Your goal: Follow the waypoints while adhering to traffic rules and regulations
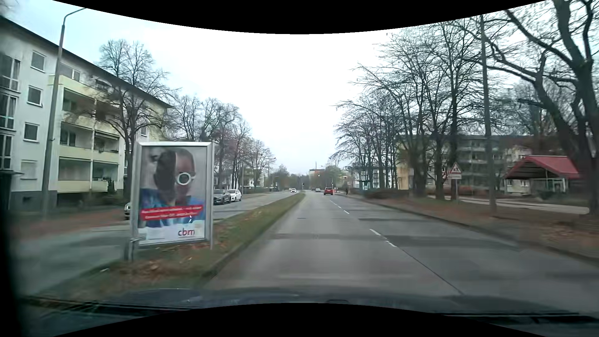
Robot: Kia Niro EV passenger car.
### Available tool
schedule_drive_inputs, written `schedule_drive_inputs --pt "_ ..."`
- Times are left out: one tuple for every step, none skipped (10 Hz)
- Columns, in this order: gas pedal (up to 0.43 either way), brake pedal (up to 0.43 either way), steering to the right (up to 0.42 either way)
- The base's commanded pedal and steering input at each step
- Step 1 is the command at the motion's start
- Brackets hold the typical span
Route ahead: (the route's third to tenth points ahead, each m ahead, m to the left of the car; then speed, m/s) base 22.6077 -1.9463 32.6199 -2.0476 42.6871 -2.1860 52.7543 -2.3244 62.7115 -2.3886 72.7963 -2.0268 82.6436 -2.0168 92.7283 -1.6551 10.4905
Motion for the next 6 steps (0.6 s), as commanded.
schedule_drive_inputs --pt "0.157 0.000 -0.002" --pt "0.157 0.000 -0.002" --pt "0.150 0.000 -0.003" --pt "0.150 0.000 -0.003" --pt "0.150 0.000 -0.003" --pt "0.150 0.000 -0.003"
